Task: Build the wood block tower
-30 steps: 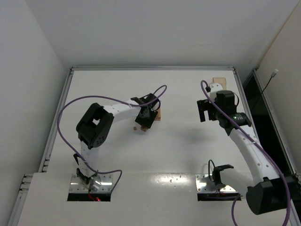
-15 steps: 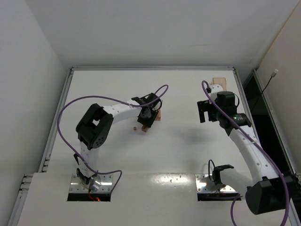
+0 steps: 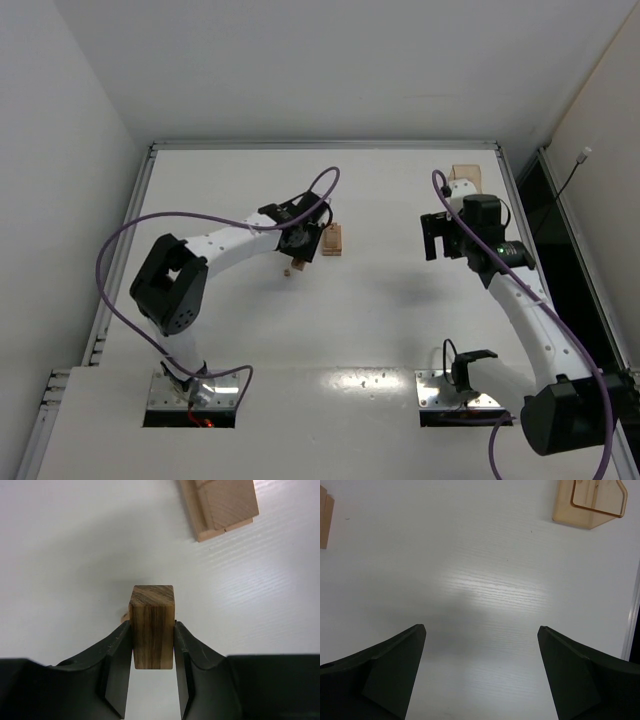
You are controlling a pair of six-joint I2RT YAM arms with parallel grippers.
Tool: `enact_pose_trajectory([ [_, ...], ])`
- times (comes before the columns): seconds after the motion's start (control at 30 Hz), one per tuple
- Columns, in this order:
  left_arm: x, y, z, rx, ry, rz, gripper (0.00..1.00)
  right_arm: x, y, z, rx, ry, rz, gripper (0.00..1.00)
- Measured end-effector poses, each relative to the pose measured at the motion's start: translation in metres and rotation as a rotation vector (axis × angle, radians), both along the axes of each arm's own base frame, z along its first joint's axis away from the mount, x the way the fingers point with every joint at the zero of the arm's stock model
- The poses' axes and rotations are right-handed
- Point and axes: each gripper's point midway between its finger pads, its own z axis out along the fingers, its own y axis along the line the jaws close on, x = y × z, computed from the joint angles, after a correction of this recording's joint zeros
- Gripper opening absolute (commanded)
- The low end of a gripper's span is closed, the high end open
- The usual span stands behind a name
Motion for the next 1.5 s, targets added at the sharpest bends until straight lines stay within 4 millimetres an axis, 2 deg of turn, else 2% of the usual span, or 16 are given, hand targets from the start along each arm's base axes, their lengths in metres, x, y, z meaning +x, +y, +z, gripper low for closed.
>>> enact_pose_trajectory([
  [0.2, 0.013, 0.008, 0.029, -0.047, -0.026, 0.111, 0.0, 0.0, 0.003, -0.001, 0.018, 0.001, 0.0, 0.92],
  [0.43, 0.062, 0.003, 0.089, -0.249, -0.055, 0.194, 0.0, 0.001, 0.002, -0.006, 0.027, 0.018, -0.006, 0.92],
  [0.5, 0.073, -0.004, 0.104, -0.283, -0.07, 0.194, 0.0, 0.001, 0.001, -0.007, 0.03, 0.023, -0.014, 0.91],
  [0.6, 0.082, -0.018, 0.115, -0.318, -0.083, 0.174, 0.0, 0.002, -0.001, -0.009, 0.042, 0.031, -0.022, 0.91],
  [0.73, 0.084, -0.029, 0.107, -0.316, -0.057, 0.162, 0.0, 0.003, -0.002, -0.013, 0.056, 0.047, -0.034, 0.91],
  [1.03, 0.082, -0.034, 0.063, -0.247, 0.035, 0.163, 0.0, 0.003, -0.001, -0.017, 0.07, 0.062, -0.036, 0.89],
  [1.33, 0.075, -0.063, 0.062, -0.245, 0.032, 0.107, 0.0, 0.003, -0.004, -0.018, 0.083, 0.065, -0.05, 0.89],
  [1.5, 0.072, -0.07, 0.061, -0.248, 0.033, 0.111, 0.0, 0.003, -0.006, -0.018, 0.087, 0.065, -0.054, 0.89],
])
